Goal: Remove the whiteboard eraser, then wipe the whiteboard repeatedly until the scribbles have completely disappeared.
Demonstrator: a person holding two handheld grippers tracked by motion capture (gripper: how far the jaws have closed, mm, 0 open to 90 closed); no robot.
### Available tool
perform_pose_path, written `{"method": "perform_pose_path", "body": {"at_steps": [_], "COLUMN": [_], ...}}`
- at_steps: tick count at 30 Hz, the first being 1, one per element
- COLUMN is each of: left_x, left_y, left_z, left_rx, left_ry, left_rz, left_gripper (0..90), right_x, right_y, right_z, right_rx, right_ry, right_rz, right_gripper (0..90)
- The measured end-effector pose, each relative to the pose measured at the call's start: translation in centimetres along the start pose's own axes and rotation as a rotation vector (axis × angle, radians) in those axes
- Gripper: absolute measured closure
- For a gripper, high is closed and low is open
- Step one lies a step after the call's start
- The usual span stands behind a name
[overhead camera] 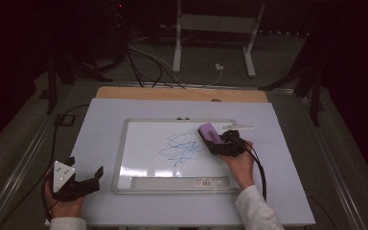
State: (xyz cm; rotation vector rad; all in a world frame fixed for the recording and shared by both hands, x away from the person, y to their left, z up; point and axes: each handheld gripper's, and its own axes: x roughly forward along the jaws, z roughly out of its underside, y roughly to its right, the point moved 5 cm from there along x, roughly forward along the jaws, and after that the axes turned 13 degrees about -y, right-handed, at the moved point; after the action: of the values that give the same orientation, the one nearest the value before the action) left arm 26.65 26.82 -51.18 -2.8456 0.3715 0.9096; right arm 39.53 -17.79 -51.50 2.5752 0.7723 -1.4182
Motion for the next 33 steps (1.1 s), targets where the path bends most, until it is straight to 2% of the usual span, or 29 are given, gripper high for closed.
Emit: {"method": "perform_pose_path", "body": {"at_steps": [5,10,14,21,25,26,31,33], "left_x": [0.0,0.1,0.1,0.0,-0.1,-0.1,0.1,0.0], "left_y": [0.0,0.0,0.0,0.0,-0.1,-0.1,0.0,0.0], "left_z": [0.0,0.0,0.0,0.0,0.0,0.0,0.0,0.0], "left_rx": [0.005,0.006,0.005,0.003,0.000,0.000,0.005,0.007], "left_ry": [-0.003,-0.003,-0.002,-0.001,0.003,0.004,-0.003,0.000], "left_rz": [0.000,0.003,0.002,0.002,0.001,0.000,0.001,0.001], "left_gripper": [1.3,1.3,1.3,1.3,1.3,1.2,1.3,1.2], "right_x": [1.2,2.1,2.7,3.3,3.6,3.7,3.5,3.6], "right_y": [-0.6,-0.6,-0.7,-1.1,-1.3,-1.4,-1.5,-1.5], "right_z": [-0.3,-0.4,-0.3,-0.2,-0.4,-0.5,-1.0,-1.4], "right_rx": [-0.033,-0.042,-0.040,-0.075,-0.071,-0.088,-0.077,-0.058], "right_ry": [-0.017,-0.044,-0.056,-0.085,-0.100,-0.096,-0.081,-0.084], "right_rz": [0.022,0.042,0.044,0.079,0.079,0.097,0.086,0.074], "right_gripper": [40.7,40.6,40.6,40.5,35.4,31.1,29.1,33.6]}}
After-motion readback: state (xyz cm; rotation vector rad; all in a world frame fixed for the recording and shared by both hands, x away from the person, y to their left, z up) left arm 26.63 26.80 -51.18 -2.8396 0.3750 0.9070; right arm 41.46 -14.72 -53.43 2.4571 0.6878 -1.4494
